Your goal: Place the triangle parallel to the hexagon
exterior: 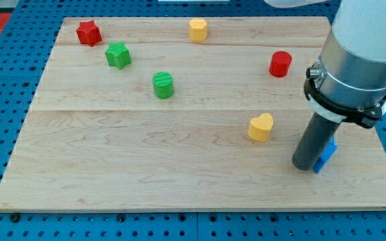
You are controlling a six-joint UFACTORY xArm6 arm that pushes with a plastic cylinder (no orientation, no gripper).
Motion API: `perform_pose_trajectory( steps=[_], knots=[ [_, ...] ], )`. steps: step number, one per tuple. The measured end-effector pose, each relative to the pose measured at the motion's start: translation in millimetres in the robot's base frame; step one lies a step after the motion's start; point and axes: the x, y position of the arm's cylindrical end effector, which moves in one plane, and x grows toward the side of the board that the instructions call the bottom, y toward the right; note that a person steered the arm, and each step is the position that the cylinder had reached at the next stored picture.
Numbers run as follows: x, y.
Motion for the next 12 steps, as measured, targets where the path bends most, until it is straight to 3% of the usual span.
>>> perform_pose_trajectory(
  steps=[2,3,5,7,8,9,11,12],
  knots=[
    [61.8,7.9],
    [61.1,62.7],
    [57.9,82.1],
    [10.9,67.4],
    [1.2,-14.7],
    [-18.9,-60.2],
    [-2.9,-19.5],
    [-44.7,-10.0]
  ],
)
